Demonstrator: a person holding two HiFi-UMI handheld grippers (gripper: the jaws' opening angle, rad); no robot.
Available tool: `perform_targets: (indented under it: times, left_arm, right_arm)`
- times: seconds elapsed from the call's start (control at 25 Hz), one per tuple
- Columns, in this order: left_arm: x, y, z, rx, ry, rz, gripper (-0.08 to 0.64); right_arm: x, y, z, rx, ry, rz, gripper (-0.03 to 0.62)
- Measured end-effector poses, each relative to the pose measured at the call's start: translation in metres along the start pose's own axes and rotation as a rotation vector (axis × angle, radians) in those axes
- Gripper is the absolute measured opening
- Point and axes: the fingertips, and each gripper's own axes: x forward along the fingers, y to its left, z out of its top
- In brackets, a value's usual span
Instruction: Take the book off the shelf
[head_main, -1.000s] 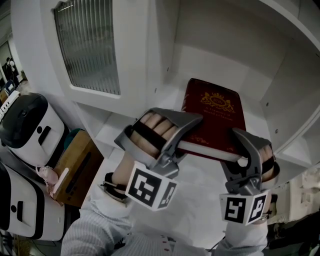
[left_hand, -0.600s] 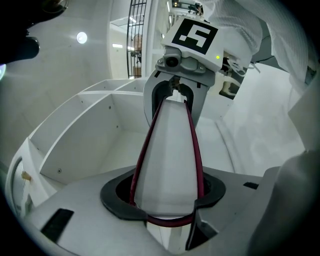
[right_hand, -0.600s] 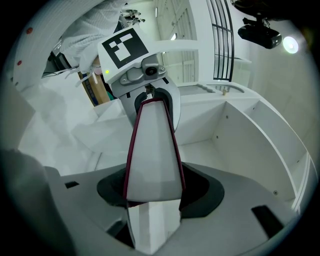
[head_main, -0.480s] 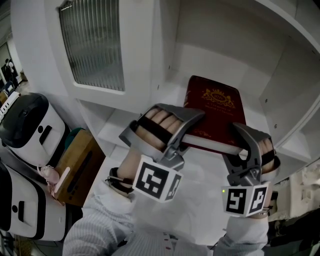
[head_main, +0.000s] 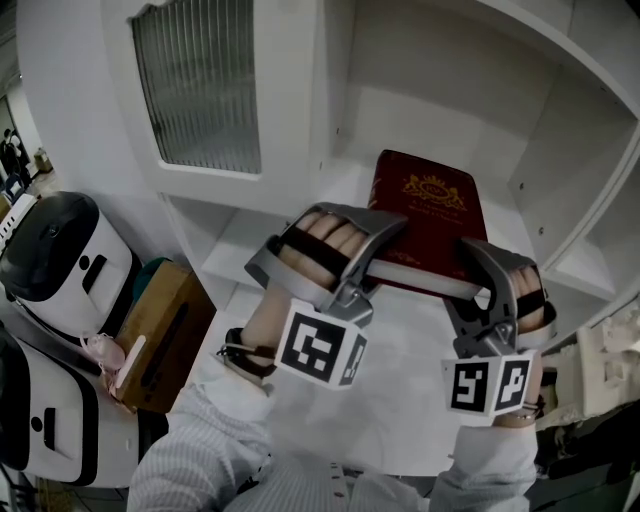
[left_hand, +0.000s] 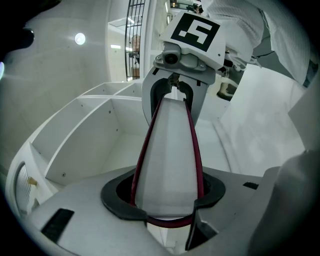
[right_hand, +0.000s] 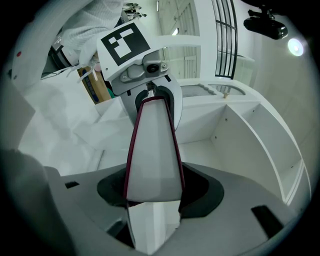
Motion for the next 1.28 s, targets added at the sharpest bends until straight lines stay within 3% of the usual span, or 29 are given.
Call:
perform_targets:
  times: [0.36, 0.68, 1.28]
  left_arm:
    - [-0.029, -0.01, 0.015, 0.03, -0.017, 0.0, 0.23]
    - [-0.047, -0.017, 0.029, 0.052, 0.01, 0.017, 0.23]
    - [-0.093, -0.016, 0.088, 0.046, 0.097, 0.015, 0.229]
  right_arm:
    - [-0.03, 0.011, 0.017, -0.009, 0.058, -0.023, 0.241]
    - [-0.05, 0.018, 0.023, -0.024, 0.042, -0.045, 0.241]
    - [-0.121, 0.015, 0.031, -0.03, -0.076, -0.026, 0.232]
